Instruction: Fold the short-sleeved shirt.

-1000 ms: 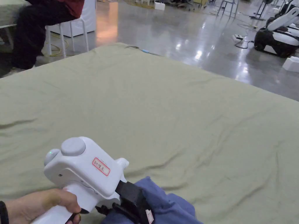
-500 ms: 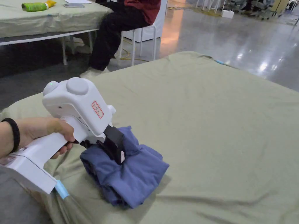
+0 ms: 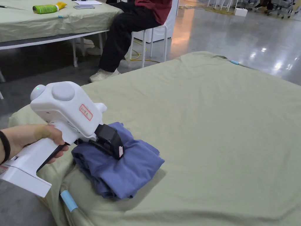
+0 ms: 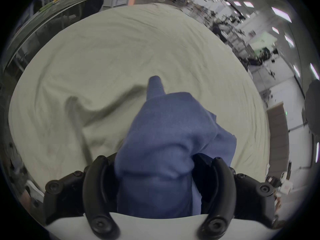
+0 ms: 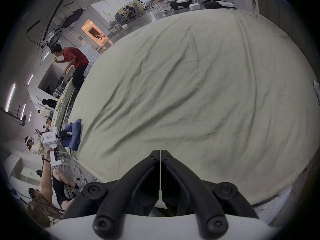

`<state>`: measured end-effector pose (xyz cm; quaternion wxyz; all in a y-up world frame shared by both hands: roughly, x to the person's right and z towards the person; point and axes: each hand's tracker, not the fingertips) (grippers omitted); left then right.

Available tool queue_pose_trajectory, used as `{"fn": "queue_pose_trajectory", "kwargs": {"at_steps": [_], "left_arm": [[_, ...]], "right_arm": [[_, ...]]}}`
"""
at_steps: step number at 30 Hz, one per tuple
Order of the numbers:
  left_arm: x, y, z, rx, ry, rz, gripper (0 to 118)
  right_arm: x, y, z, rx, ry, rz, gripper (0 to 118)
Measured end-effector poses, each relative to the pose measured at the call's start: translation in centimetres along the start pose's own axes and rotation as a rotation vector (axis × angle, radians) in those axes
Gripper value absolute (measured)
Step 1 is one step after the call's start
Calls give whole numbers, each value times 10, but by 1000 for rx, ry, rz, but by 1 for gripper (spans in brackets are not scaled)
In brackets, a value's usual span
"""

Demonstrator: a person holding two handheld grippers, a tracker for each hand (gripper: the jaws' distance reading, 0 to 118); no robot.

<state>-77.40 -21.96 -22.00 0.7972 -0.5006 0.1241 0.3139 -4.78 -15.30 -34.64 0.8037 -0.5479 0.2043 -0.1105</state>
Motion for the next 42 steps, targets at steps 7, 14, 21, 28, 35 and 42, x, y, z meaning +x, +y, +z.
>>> {"fn": "queue_pose_trajectory", "kwargs": {"at_steps": [7,14,21,28,35,42], "left_arm": [[11,-26,110,217,298,-15,88],[99,-112,128,370,-153,51,3],[268,-163,21,190,-595,-89,3],[426,-191,87,879,-192,-547,3],[481,-257,87,1399,134,-533,3],[477,-258,75,1237,46,-535,3]], "right_arm": [[8,2,0,-20,69,17,3],[35,0,5,13,103,32,3],[65,15,39,198,4,113,3],[69,34,97,558,-153,250,3],[65,18,113,926,-328,369,3],[65,-10,110,1027,-326,372,3]]}}
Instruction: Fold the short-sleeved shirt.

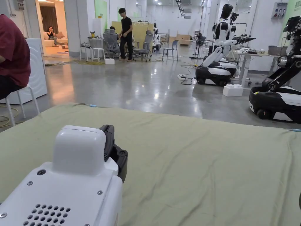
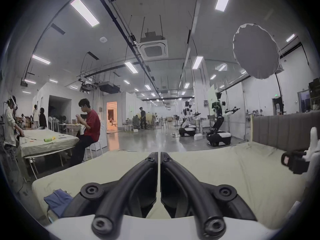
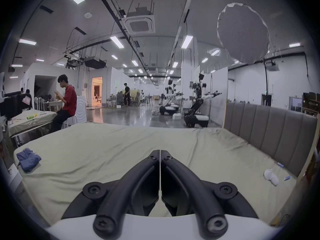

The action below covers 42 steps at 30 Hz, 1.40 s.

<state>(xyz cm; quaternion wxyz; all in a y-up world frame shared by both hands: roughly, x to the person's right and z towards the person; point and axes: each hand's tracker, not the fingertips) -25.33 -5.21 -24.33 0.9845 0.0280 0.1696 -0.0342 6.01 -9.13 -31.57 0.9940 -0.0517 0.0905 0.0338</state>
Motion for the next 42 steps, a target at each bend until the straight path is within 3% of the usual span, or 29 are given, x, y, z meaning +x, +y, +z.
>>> {"fn": "queue_pose_trajectory", "kwargs": {"at_steps": [6,7,8,9,10,11,13,14,20,30,37,42], "left_arm": [[-8,3,-8,-30,-32,51,3],[-9,3,-9,-39,-38,49,10],[-9,2,-11,-49,-45,55,25],[-9,2,-12,-58,-50,58,53],[-9,1,-15,-73,-52,64,101],[-9,-1,-17,-96,-60,62,118],[-8,-1,-17,-81,-82,67,118],[-7,0,-17,-90,-81,71,118],[-8,7,-21,-139,-102,131,118],[-16,2,-20,-169,-297,274,118],[-11,7,-9,-117,-228,174,118],[-16,4,-12,-120,-215,219,118]], "right_arm": [[-4,16,8,65,-59,58,3],[-3,17,8,81,-65,55,4],[-4,17,10,99,-79,54,7],[-3,18,11,104,-84,53,17],[-2,18,9,98,-89,51,40],[-2,18,9,97,-94,46,65],[1,17,7,78,-92,21,105],[3,16,6,69,-91,13,118],[2,14,6,68,-109,17,118],[-1,22,3,76,-92,39,118],[-3,16,-2,36,-70,28,118],[-4,15,-5,10,-50,5,118]]}}
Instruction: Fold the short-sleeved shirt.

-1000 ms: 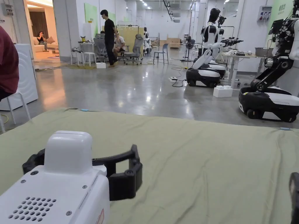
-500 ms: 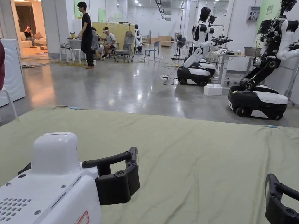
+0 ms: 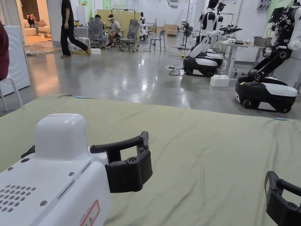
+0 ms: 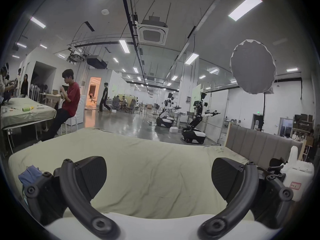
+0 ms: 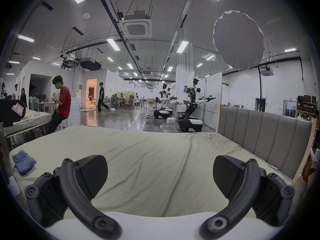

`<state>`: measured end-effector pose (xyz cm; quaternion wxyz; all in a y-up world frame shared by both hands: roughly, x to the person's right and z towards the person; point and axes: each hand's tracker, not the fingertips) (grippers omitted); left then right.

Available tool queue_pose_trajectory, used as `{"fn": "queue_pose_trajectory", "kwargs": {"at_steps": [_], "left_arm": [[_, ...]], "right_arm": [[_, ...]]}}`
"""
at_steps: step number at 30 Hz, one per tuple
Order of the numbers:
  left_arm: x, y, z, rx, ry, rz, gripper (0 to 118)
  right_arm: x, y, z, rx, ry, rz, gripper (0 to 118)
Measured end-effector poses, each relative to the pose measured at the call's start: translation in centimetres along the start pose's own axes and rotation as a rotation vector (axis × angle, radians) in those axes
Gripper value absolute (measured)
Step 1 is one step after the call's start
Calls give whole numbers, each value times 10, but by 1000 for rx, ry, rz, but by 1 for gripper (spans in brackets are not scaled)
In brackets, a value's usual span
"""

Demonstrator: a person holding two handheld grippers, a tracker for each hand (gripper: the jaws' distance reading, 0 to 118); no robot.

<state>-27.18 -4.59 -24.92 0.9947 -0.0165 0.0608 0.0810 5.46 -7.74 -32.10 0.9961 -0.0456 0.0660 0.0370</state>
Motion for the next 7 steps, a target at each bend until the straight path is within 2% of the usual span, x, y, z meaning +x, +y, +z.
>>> {"fn": "queue_pose_trajectory", "kwargs": {"at_steps": [7], "left_arm": [[-3,2,-1,-61,16,-21,118]], "right_arm": [[-1,4,2,9,-16,30,118]]}}
